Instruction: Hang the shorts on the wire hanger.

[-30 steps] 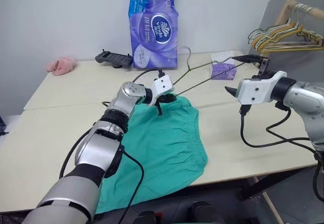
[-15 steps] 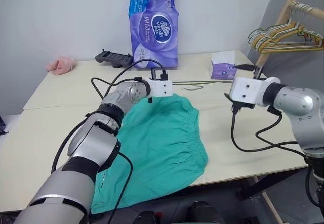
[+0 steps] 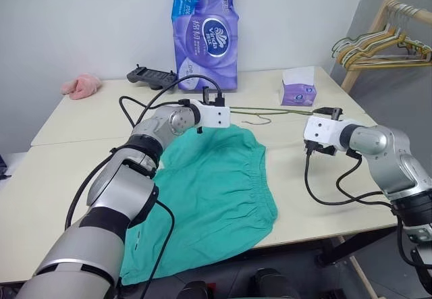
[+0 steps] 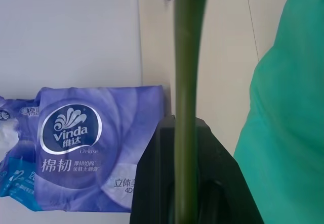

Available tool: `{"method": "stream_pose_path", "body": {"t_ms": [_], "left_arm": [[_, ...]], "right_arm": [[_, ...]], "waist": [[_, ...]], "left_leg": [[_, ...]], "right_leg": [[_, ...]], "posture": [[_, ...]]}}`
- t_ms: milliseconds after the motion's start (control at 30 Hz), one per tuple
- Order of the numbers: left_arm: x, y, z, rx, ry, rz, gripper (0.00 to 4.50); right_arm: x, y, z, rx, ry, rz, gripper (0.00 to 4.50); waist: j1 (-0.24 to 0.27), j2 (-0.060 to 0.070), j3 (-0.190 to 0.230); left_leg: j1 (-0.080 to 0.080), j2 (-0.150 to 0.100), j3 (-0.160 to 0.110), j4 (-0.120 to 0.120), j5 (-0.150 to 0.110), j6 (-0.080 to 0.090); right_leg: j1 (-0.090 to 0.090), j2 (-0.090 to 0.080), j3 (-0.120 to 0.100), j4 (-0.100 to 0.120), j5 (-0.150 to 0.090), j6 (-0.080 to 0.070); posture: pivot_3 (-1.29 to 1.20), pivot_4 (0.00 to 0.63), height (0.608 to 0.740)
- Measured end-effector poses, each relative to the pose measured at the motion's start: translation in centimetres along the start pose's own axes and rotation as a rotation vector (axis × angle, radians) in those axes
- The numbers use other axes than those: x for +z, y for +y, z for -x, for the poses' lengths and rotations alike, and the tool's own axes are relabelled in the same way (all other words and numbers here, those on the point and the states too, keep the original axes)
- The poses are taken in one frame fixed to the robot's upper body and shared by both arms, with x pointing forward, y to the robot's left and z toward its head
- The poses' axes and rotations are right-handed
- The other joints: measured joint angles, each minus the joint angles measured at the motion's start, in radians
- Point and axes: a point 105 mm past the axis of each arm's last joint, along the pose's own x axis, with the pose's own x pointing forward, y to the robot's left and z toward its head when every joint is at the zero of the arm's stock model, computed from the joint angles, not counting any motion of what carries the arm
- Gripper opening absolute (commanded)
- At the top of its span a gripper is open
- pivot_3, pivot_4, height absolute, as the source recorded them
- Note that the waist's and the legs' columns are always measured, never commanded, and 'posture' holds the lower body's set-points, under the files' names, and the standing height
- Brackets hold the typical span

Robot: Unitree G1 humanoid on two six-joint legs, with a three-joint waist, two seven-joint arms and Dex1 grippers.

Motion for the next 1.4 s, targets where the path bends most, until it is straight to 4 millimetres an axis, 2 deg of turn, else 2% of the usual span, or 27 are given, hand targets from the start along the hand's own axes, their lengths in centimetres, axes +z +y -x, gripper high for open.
{"method": "stream_pose_path", "body": {"t_ms": [133,300,433,633,733,867,967,1200,1400], "left_arm": [[0.0,-0.3,0.0,-0.011,-0.004,0.001,0.0],[-0.1,-0.8,0.2,-0.035,-0.014,-0.003,0.0],[-0.1,-0.8,0.3,-0.033,-0.015,-0.007,0.0],[0.2,-0.7,0.2,-0.028,-0.029,-0.015,0.0],[0.2,-0.8,0.3,-0.032,-0.027,-0.013,0.0],[0.2,-0.9,0.3,-0.041,-0.027,-0.013,0.0],[0.1,-1.0,0.3,-0.045,-0.025,-0.012,0.0],[0.0,-1.1,0.3,-0.048,-0.022,-0.008,0.0],[-0.1,-1.1,0.3,-0.047,-0.018,-0.005,0.0]], "right_arm": [[0.8,-1.5,-0.6,-0.05,-0.037,0.021,4.48],[-0.1,-2.1,-1.3,-0.057,-0.022,0.057,4.48],[1.1,-3.0,-1.7,-0.07,-0.054,0.08,4.48],[2.3,-1.3,-3.1,-0.02,-0.1,0.062,4.48],[2.2,-1.2,-3.3,-0.014,-0.099,0.061,4.48],[2.3,-1.7,-3.3,-0.019,-0.099,0.071,3.63],[1.8,-1.8,-3.3,-0.016,-0.084,0.079,2.43],[1.1,-1.9,-3.0,-0.011,-0.064,0.097,0.02],[1.3,-1.8,-3.0,-0.002,-0.062,0.113,0.02]], "waist": [[0.0,0.0,0.0],[0.002,0.0,0.0],[0.0,0.0,0.0],[0.001,0.0,-0.001],[0.001,0.0,-0.001],[0.001,0.0,-0.001],[0.002,0.0,-0.001],[0.0,0.0,-0.001],[0.001,0.0,-0.001]], "left_leg": [[0.0,0.0,0.0,0.0,0.0,0.0],[-0.001,0.0,0.0,0.001,0.0,0.0],[-0.001,0.0,0.0,0.0,0.0,0.0],[-0.002,0.0,0.0,0.001,0.0,0.0],[-0.002,0.0,0.0,0.001,0.0,0.0],[-0.002,0.0,0.0,0.001,0.0,0.0],[-0.003,0.0,0.0,0.001,0.0,0.0],[-0.003,0.0,0.0,0.001,0.0,0.0],[-0.003,0.0,0.0,0.001,0.0,0.0]], "right_leg": [[0.0,0.0,0.0,0.0,0.0,0.0],[0.0,0.0,0.0,0.0,0.0,0.0],[-0.001,0.0,0.0,0.0,0.0,0.0],[-0.001,0.0,0.0,0.001,0.0,0.0],[-0.002,0.0,0.0,0.001,0.0,0.0],[-0.002,0.0,0.0,0.001,0.0,0.0],[-0.002,0.0,0.0,0.001,0.0,0.0],[-0.003,0.0,0.0,0.001,0.0,0.0],[-0.003,0.0,0.0,0.001,0.0,0.0]], "posture": [[-0.13,0.017,0.74],[-0.13,0.005,0.74],[-0.12,0.004,0.74],[-0.12,0.004,0.74],[-0.11,0.01,0.74],[-0.11,0.013,0.74],[-0.12,0.014,0.74],[-0.12,0.019,0.74],[-0.13,0.024,0.74]]}}
